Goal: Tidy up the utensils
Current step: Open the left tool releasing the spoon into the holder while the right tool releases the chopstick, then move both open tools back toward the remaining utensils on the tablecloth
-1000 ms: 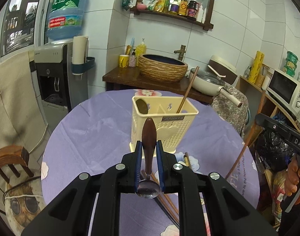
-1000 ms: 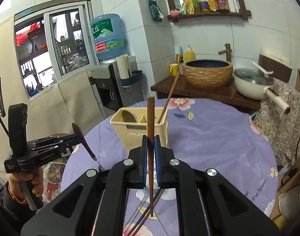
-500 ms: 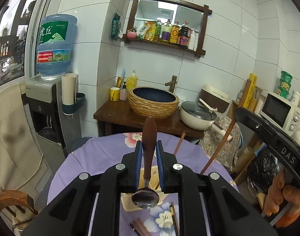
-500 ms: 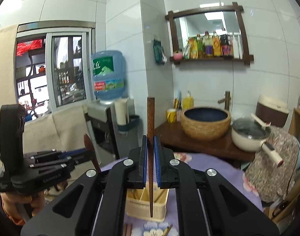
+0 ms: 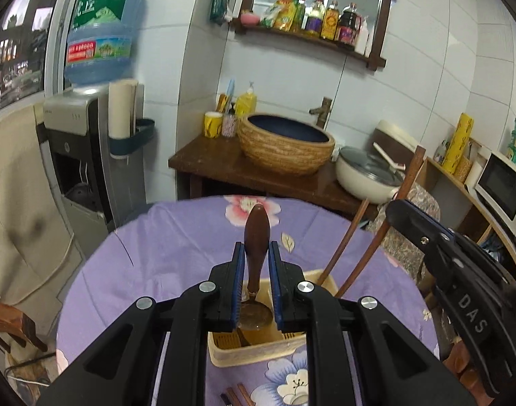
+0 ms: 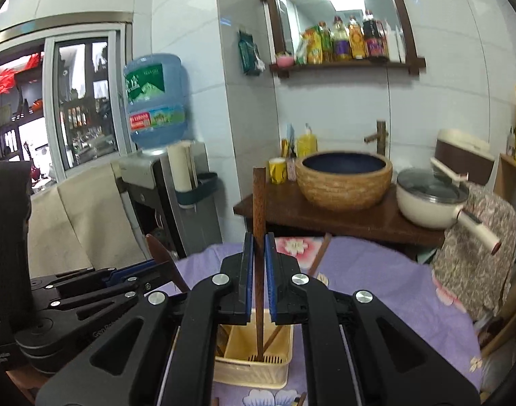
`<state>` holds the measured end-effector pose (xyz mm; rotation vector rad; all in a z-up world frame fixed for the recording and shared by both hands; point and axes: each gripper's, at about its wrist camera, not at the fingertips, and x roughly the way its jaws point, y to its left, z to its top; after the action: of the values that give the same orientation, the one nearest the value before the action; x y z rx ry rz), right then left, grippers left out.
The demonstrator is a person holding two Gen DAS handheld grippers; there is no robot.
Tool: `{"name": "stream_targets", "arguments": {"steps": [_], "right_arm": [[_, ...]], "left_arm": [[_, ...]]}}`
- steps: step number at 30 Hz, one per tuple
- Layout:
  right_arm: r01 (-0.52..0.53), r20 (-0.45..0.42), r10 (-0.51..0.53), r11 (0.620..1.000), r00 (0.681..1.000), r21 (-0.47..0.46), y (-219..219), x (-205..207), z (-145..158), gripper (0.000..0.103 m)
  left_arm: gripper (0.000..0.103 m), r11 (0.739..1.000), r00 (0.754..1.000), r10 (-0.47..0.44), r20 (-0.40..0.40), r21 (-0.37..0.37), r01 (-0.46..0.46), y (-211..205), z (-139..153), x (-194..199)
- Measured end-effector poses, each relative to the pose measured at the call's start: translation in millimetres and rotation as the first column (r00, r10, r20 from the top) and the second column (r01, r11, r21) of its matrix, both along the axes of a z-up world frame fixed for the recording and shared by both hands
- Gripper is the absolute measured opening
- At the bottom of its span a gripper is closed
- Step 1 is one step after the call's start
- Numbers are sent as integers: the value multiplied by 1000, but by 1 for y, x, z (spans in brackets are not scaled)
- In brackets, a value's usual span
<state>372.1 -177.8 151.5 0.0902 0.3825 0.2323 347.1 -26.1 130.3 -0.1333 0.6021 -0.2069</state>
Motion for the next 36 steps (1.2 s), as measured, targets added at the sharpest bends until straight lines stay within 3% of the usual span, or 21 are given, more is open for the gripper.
{"name": "stream_targets", "arguments": {"steps": [8,17,18,20,21,22,27,32,36], "right_arm": [[8,-65,-7,1000,998,11,-4,11,-36,8],[-5,-43,5,1000,999,-8,-4,10,-39,8],[-4,-34,4,1000,999,-19,-3,8,-39,11],[3,-2,-3,1000,1000,-30,-3,0,-37,29],[5,15,-5,1000,1000,-22,-5,-6,-36,51],[5,15,-5,1000,1000,-22,-5,-6,-36,59],[13,30,-12,999,999,-34,-13,-29,-37,59],[-4,-60,2,1000,998,-24,-27,-47,-61,59],[14,-122,-26,995,992,-99,-28,-61,-95,59]], "left_arm": [[14,1000,998,-8,-67,11,9,-3,-38,5],[15,1000,997,-14,-76,6,15,-4,-52,8],[17,1000,998,-22,-66,10,23,-5,-50,5],[44,1000,999,-25,-43,17,25,-6,-48,-2],[50,1000,999,-20,-30,18,20,-5,-46,-7],[56,1000,1000,-12,-14,16,12,-3,-45,-14],[64,1000,1000,16,1,13,-16,8,-51,-42],[69,998,998,52,-24,38,-51,19,-77,-71],[69,995,995,65,-72,76,-59,21,-103,-86]]}}
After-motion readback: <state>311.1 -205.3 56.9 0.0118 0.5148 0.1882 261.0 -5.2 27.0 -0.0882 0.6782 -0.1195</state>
